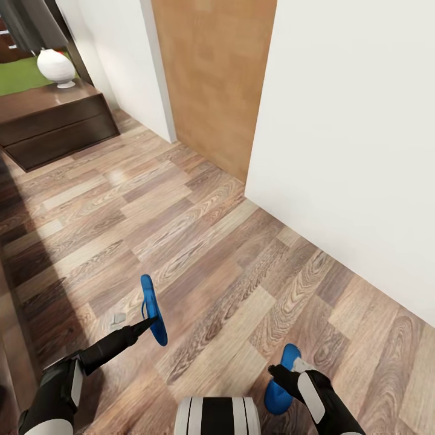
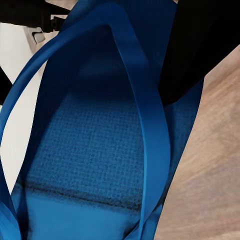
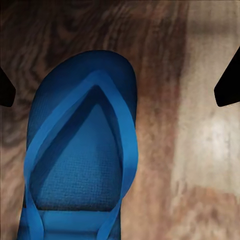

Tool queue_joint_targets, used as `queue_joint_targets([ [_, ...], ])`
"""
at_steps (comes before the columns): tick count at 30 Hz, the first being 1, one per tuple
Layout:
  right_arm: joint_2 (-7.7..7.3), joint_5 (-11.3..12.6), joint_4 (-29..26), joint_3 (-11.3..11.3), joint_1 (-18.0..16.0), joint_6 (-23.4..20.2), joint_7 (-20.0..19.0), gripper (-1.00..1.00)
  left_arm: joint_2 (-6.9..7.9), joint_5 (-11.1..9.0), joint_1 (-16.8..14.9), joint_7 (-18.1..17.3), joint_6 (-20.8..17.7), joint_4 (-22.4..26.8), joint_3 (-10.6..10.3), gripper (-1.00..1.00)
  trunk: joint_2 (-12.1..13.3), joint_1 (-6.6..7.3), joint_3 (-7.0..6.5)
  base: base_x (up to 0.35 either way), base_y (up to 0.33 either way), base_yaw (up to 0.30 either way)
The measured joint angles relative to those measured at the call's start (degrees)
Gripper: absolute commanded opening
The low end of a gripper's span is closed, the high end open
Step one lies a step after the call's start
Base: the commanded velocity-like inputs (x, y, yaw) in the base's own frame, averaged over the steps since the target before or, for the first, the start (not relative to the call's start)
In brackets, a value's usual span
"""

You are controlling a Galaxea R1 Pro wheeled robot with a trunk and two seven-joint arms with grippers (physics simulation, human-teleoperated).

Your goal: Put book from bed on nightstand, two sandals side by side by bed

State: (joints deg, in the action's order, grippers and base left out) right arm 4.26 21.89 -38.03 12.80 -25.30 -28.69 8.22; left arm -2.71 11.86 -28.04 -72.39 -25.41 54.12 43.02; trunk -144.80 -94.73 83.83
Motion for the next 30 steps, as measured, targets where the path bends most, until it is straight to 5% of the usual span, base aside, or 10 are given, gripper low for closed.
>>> queue_joint_targets([
  [8, 0.00, 0.00, 0.00, 0.00, 0.00, 0.00, -0.02, 1.00, 0.01, 0.00, 0.00, 0.00, -0.01, 0.01, 0.02, -1.00, -0.11, -0.21, 1.77, 0.000, 0.000, 0.000],
  [30, 0.00, 0.00, 0.00, 0.01, 0.00, 0.00, -0.02, 1.00, 0.07, -0.09, 0.00, -0.01, -0.03, 0.01, 0.09, -1.00, -0.16, -0.30, 2.67, 0.000, 0.000, 0.000],
])
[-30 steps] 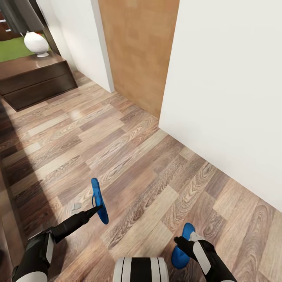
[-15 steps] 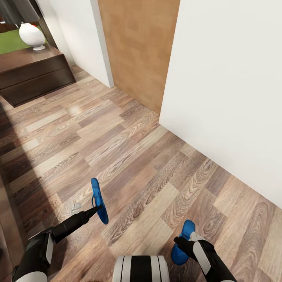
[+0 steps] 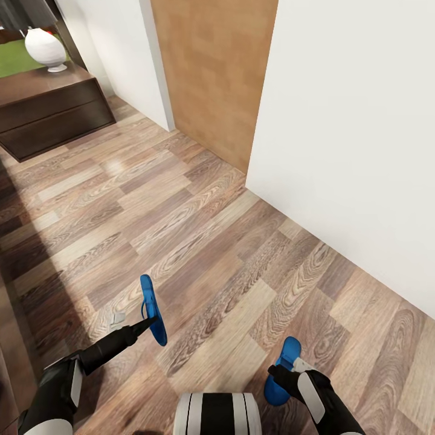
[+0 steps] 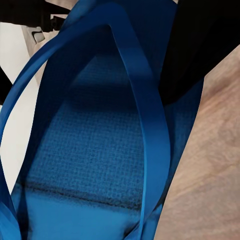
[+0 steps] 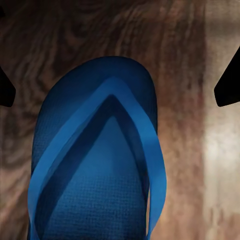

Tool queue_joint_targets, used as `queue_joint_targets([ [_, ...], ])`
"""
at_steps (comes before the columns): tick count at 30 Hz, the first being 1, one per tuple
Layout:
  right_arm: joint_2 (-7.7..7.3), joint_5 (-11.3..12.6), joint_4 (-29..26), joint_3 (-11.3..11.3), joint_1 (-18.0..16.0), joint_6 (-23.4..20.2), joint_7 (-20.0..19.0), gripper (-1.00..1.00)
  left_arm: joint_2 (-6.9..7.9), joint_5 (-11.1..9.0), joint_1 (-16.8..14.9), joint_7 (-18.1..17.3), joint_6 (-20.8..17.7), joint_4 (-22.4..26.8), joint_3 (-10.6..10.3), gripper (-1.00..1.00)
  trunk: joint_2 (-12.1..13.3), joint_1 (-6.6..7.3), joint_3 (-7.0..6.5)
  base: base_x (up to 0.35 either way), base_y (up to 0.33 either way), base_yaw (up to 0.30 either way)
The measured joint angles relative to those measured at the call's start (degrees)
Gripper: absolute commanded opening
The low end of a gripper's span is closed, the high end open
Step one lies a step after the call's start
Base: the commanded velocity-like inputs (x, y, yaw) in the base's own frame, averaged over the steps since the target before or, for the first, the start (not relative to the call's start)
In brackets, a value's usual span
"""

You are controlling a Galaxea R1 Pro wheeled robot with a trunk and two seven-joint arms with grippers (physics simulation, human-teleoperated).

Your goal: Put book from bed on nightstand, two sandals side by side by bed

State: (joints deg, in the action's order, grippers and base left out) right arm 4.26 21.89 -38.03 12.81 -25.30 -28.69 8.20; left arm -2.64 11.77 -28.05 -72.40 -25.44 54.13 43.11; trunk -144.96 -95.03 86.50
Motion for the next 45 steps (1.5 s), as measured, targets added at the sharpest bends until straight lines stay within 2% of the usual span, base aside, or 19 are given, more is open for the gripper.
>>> queue_joint_targets([
  [45, 0.00, 0.00, 0.00, -0.03, 0.00, 0.00, 0.00, 1.00, 0.00, -0.02, 0.00, -0.09, 0.00, 0.00, -0.09, -1.00, 0.00, 0.00, 0.00, 0.041, 0.000, 0.000],
])
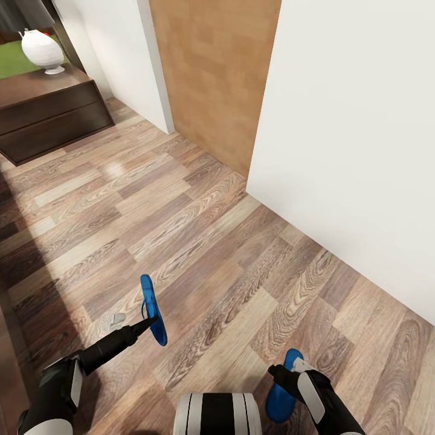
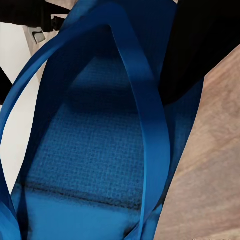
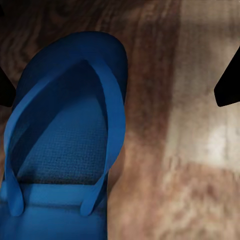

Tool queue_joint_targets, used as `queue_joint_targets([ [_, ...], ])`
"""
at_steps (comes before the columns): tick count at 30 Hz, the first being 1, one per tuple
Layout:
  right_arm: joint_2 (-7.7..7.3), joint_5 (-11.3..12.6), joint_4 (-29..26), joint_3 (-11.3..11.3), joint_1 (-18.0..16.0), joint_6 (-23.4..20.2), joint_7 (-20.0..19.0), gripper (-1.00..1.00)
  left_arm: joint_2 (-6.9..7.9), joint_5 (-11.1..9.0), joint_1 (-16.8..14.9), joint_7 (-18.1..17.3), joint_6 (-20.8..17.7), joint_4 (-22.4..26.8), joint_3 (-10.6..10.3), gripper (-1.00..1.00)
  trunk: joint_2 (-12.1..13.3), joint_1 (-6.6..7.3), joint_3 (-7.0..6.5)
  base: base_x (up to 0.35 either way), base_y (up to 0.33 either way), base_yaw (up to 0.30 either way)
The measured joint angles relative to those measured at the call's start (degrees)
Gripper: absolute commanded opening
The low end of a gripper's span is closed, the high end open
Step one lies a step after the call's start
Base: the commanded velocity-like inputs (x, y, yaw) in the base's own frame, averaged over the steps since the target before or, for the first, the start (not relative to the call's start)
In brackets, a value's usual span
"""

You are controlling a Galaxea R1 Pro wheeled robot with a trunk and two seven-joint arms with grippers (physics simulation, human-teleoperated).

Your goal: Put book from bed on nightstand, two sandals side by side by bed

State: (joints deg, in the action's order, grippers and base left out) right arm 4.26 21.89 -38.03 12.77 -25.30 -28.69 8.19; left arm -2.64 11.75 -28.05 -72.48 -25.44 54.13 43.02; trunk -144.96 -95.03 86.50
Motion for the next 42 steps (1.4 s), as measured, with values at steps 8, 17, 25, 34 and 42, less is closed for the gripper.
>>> queue_joint_targets([
  [8, 0.00, 0.00, 0.00, 0.01, 0.00, -0.01, 0.00, 1.00, 0.00, 0.02, 0.00, 0.01, 0.01, 0.00, -0.01, -1.00, -0.02, -0.05, 0.44, 0.000, 0.000, 0.000],
  [17, 0.00, 0.00, 0.00, 0.00, 0.00, 0.00, 0.00, 1.00, 0.00, 0.00, 0.00, 0.00, 0.00, 0.00, 0.00, -1.00, -0.12, -0.23, 2.00, 0.000, 0.000, 0.000],
  [25, 0.00, 0.00, 0.00, 0.00, 0.00, 0.00, 0.00, 1.00, 0.00, 0.02, 0.00, 0.01, 0.01, 0.00, -0.08, -1.00, -0.16, -0.31, 2.65, 0.000, 0.000, 0.000],
  [34, 0.00, 0.00, 0.00, 0.00, -0.02, 0.00, 0.00, 1.00, 0.00, 0.00, 0.00, 0.00, 0.00, 0.00, 0.00, -1.00, -0.26, -0.49, 4.21, 0.000, 0.000, 0.000],
  [42, 0.00, 0.00, 0.00, 0.00, 0.00, 0.00, 0.00, 1.00, 0.00, 0.02, 0.00, 0.01, 0.01, 0.00, -0.04, -1.00, -0.28, -0.54, 4.65, 0.000, 0.000, 0.000],
])
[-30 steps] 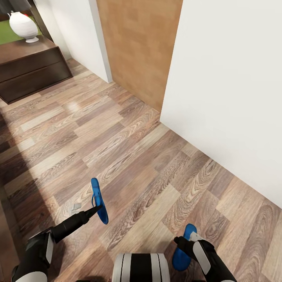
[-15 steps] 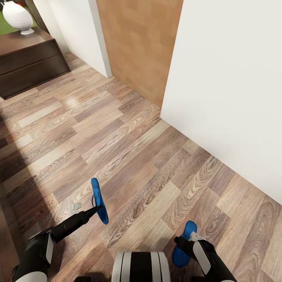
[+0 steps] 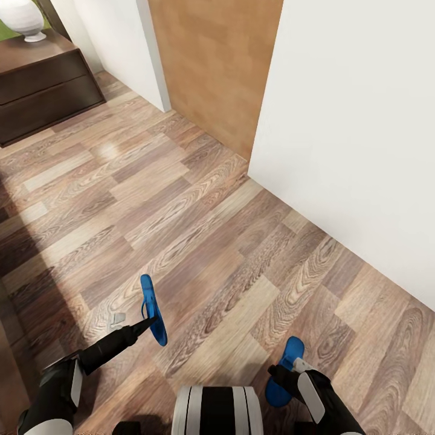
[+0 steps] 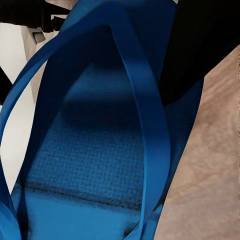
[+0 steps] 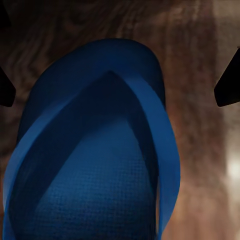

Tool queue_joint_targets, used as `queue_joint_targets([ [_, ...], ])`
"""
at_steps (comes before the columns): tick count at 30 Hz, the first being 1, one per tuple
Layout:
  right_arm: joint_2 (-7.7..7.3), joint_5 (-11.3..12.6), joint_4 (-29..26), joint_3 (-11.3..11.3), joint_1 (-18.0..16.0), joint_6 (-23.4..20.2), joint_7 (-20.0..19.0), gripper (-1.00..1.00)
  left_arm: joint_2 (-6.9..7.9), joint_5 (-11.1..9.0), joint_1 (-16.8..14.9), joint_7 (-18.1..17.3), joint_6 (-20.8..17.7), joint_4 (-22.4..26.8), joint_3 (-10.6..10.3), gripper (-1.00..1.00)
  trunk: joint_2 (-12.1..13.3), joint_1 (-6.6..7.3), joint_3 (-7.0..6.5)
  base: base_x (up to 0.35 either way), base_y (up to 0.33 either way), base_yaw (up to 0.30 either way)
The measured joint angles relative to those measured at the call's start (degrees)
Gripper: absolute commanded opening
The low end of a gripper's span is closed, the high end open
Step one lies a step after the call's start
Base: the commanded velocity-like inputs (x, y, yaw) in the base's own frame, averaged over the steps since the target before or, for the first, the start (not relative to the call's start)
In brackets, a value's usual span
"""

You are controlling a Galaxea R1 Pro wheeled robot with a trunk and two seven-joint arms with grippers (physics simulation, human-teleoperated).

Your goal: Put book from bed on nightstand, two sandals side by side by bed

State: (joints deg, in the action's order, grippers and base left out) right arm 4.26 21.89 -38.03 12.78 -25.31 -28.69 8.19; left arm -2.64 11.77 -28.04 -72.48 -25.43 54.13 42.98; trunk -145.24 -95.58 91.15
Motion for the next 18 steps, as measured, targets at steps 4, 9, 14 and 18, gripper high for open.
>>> queue_joint_targets([
  [4, 0.00, 0.00, 0.00, 0.00, 0.00, 0.00, 0.00, 1.00, 0.00, 0.00, 0.00, 0.00, 0.00, 0.00, 0.03, -1.00, -0.05, -0.10, 0.89, 0.000, 0.000, 0.000],
  [9, 0.00, 0.00, 0.00, 0.02, 0.00, -0.02, 0.00, 1.00, 0.00, -0.02, 0.00, 0.00, -0.01, 0.00, 0.03, -1.00, -0.06, -0.10, 0.89, 0.000, 0.000, 0.000],
  [14, 0.00, 0.00, 0.00, 0.01, 0.00, -0.01, 0.00, 1.00, 0.00, -0.02, 0.00, -0.01, -0.01, 0.00, 0.04, -1.00, -0.06, -0.10, 0.89, 0.000, 0.000, 0.000],
  [18, 0.00, 0.00, 0.00, 0.00, 0.00, -0.02, 0.00, 1.00, 0.00, -0.02, 0.00, -0.01, -0.01, 0.00, 0.04, -1.00, -0.06, -0.10, 0.89, 0.000, 0.000, 0.000],
])
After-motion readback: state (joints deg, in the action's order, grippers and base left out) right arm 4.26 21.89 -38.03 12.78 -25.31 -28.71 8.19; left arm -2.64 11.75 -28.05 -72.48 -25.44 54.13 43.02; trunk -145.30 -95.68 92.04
